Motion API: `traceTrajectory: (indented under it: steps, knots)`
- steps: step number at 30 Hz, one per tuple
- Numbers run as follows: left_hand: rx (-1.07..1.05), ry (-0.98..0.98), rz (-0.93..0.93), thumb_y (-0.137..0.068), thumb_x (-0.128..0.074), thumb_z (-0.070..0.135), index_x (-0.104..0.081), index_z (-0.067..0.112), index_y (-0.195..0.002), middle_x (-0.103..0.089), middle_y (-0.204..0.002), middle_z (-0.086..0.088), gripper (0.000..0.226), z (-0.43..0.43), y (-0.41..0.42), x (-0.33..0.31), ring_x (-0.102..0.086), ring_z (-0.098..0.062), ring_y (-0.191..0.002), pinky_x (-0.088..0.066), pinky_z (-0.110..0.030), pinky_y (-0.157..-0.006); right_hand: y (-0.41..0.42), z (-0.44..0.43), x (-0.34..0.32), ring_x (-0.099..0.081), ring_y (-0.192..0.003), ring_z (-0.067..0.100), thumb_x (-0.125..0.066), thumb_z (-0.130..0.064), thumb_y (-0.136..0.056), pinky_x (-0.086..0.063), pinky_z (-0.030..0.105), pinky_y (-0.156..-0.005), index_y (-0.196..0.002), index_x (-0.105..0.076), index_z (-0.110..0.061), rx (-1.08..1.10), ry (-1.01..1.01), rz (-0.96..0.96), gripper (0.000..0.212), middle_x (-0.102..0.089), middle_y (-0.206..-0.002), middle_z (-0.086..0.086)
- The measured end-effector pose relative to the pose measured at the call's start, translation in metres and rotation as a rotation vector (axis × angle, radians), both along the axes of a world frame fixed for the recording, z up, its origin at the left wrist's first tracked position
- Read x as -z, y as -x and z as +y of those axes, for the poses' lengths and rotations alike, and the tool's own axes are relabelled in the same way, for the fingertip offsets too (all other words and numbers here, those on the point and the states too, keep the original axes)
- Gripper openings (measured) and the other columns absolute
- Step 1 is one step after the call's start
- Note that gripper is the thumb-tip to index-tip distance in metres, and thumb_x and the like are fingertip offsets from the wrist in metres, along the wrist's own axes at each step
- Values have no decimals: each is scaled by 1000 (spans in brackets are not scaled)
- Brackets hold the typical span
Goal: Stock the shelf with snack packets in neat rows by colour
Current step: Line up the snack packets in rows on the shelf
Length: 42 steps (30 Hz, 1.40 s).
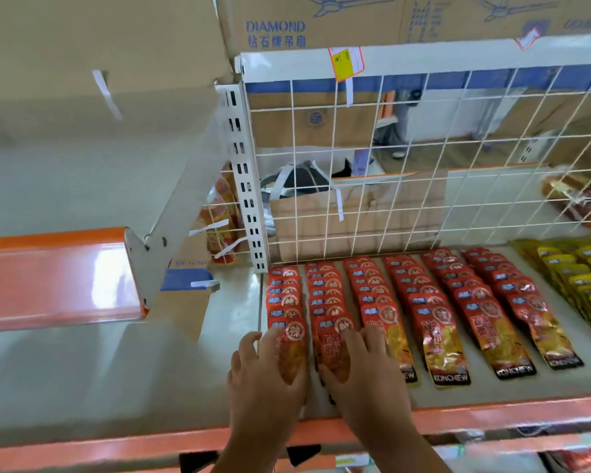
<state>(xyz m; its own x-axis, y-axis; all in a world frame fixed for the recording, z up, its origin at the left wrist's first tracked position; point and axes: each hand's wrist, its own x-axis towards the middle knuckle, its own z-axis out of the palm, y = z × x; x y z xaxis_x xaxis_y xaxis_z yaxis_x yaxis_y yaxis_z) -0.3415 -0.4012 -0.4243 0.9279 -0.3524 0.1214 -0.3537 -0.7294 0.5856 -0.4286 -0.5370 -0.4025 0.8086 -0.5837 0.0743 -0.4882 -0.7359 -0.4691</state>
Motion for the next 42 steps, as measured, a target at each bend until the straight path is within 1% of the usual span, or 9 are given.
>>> traceTrajectory:
  steps: [2, 5, 8, 13, 17, 24, 34, 37, 42]
  knots:
    - [14, 0, -8, -84, -71, 62, -35, 39, -146, -38, -146, 3, 75, -1, 0, 2, -42, -16, -130, -48, -44, -107, -1, 3, 4, -54, -110, 17, -66, -62, -81, -55, 28, -81, -133, -41, -33, 20, 28, -19, 64, -38, -123, -7]
    - [40, -19, -28, -82, -73, 63, -36, 36, -147, -40, -146, 3, 80, -2, -1, 4, -45, -17, -131, -49, -44, -107, -4, 4, 5, -53, -114, 17, -62, -65, -83, -55, 28, -83, -134, -40, -34, 36, 30, -14, 64, -38, -127, -7]
    - [38, -6, -28, -81, -73, 65, -40, 35, -145, -43, -142, 4, 78, -2, 0, 4, -48, -15, -127, -50, -42, -106, -4, 3, 6, -56, -112, 17, -60, -68, -83, -56, 27, -82, -136, -39, -34, 43, 45, -8, 66, -40, -128, -7]
    - [29, -7, -14, -84, -68, 67, -36, 38, -143, -43, -140, 7, 73, -2, 2, 4, -47, -11, -125, -49, -38, -107, -7, 3, 10, -55, -113, 16, -62, -68, -82, -57, 27, -82, -136, -39, -34, 34, 23, -15, 68, -41, -127, -8]
    - [29, -22, -11, -86, -65, 68, -34, 39, -144, -41, -140, 8, 72, -3, 1, 4, -45, -11, -127, -47, -37, -109, -8, 2, 11, -56, -113, 15, -62, -68, -83, -56, 26, -82, -134, -39, -35, 31, 18, -7, 65, -40, -128, -7]
    - [28, -26, -14, -87, -62, 69, -32, 40, -141, -41, -140, 9, 69, -4, 1, 7, -46, -11, -126, -46, -37, -108, -8, 1, 12, -54, -116, 15, -60, -69, -84, -55, 26, -85, -135, -36, -35, 19, 17, 8, 65, -37, -131, -8]
    - [32, -6, -31, -86, -60, 72, -34, 39, -141, -43, -139, 9, 69, -4, 2, 8, -47, -10, -124, -47, -34, -104, -7, 1, 14, -55, -114, 13, -62, -69, -83, -58, 27, -85, -132, -38, -35, 12, -11, -43, 64, -38, -130, -9]
    - [26, -5, -42, -87, -57, 73, -34, 39, -140, -43, -139, 9, 68, -4, 2, 9, -46, -9, -124, -46, -33, -103, -6, 1, 15, -57, -112, 13, -62, -67, -84, -59, 28, -83, -131, -39, -35, 27, -21, -70, 61, -38, -129, -10]
    - [19, 11, -69, -87, -56, 72, -36, 38, -140, -44, -142, 6, 66, -4, 1, 9, -45, -12, -127, -50, -41, -105, -3, -3, 16, -61, -100, 15, -68, -56, -86, -57, 25, -74, -121, -51, -30, 43, -36, -174, 47, -43, -123, -11]
